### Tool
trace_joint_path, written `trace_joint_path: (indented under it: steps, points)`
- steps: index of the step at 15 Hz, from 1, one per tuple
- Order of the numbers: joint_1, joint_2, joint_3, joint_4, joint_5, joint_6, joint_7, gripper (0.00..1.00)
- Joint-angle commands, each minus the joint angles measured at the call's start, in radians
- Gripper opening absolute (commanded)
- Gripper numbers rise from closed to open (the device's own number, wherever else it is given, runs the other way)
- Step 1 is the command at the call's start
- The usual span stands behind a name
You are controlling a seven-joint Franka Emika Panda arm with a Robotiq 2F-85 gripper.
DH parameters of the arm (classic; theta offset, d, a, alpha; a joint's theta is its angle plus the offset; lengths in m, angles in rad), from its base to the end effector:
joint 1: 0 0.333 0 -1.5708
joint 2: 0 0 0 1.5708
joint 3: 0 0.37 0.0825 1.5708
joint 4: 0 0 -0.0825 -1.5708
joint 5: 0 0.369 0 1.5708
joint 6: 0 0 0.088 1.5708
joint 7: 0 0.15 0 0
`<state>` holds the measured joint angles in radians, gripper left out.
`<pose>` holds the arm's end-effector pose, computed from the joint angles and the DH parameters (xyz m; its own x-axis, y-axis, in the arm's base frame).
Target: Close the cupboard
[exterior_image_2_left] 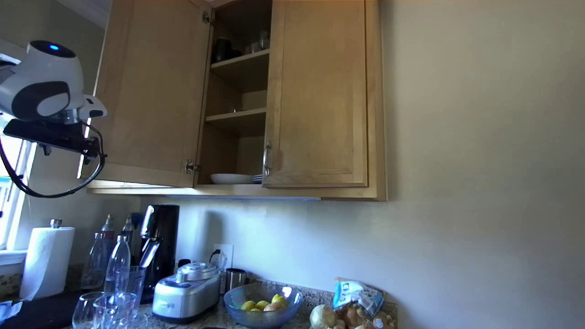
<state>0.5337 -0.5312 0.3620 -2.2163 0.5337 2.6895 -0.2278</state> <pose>0.2475 0.3742 0.7080 0.4380 0.3408 0.8319 0.7748 -0.6124 -0.1571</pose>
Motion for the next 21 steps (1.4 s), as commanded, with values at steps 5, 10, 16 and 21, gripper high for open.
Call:
trace_joint_path:
  steps: [5,10,16,21]
  points:
    - [-0.131,-0.042,0.081,-0.025,-0.329,0.054,0.261,1.0]
    - [-0.196,-0.055,0.094,-0.009,-0.45,-0.02,0.361,1.0]
    - [-0.188,0.002,0.079,0.029,-0.441,-0.036,0.377,1.0]
    - [-0.197,0.005,0.086,0.044,-0.446,-0.054,0.404,1.0]
